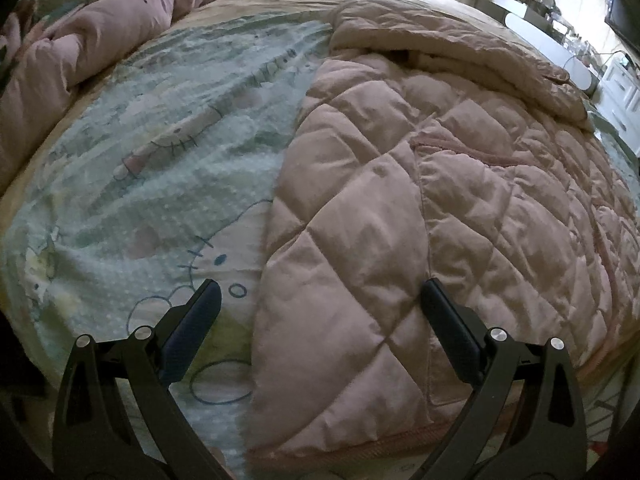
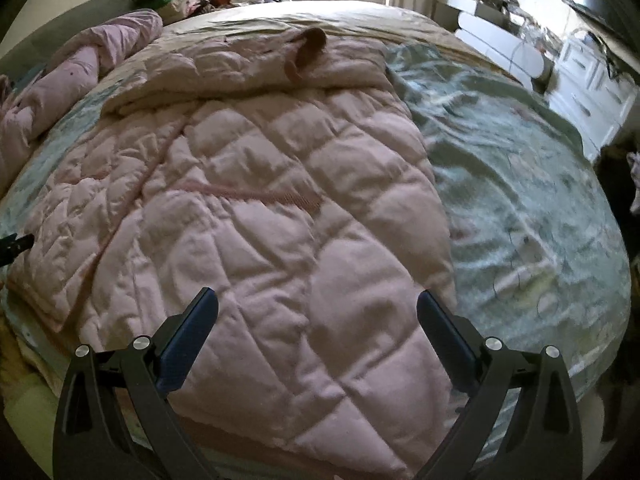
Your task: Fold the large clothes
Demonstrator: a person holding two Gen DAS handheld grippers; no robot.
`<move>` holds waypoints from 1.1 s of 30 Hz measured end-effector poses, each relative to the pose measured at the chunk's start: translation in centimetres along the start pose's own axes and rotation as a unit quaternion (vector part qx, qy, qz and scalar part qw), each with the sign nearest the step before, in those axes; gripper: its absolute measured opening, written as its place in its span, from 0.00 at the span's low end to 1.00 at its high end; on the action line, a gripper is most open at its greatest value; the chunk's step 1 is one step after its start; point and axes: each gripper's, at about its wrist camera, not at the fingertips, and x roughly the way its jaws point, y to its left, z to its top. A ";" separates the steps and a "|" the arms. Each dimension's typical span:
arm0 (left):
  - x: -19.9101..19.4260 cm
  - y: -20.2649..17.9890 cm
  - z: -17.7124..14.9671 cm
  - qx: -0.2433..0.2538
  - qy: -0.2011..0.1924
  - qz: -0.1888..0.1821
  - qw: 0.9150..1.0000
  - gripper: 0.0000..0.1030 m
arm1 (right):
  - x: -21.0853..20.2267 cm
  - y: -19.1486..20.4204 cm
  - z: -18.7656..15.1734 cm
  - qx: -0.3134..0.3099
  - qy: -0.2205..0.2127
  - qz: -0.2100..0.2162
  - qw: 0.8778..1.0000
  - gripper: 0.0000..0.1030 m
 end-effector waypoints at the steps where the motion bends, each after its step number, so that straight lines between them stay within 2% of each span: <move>1: 0.2 0.1 0.0 -0.003 0.002 -0.003 1.000 0.91 | 0.0 -0.3 -0.3 0.006 0.001 0.001 1.000 0.96; 9: 0.3 0.1 -0.5 -0.001 0.002 -0.009 1.000 0.90 | 0.1 -2.1 -1.3 0.016 0.009 -0.001 1.000 0.96; 11: 0.0 0.1 -0.8 0.000 0.001 -0.018 1.000 0.87 | 0.0 -2.6 -1.5 0.019 0.010 -0.002 1.000 0.96; 14: -0.3 -0.2 -1.5 0.002 0.013 -0.056 0.998 0.78 | 0.2 -3.0 -1.9 0.021 0.016 -0.001 1.000 0.96; 17: -0.5 -0.5 -2.0 0.008 0.013 -0.054 0.998 0.78 | 0.3 -3.1 -2.3 0.015 0.020 0.001 1.000 0.96; 19: -0.7 -0.6 -2.2 0.009 0.014 -0.060 0.998 0.75 | 0.3 -3.1 -2.5 0.013 0.024 0.003 1.000 0.96; 26: 0.0 -0.5 -2.0 0.008 0.026 -0.061 0.998 0.78 | 0.2 -4.1 -3.4 0.018 0.050 0.014 0.998 0.96; 33: 0.3 -0.2 -1.9 0.001 0.027 -0.066 0.997 0.81 | 0.6 -5.0 -5.0 0.039 0.078 0.064 0.994 0.93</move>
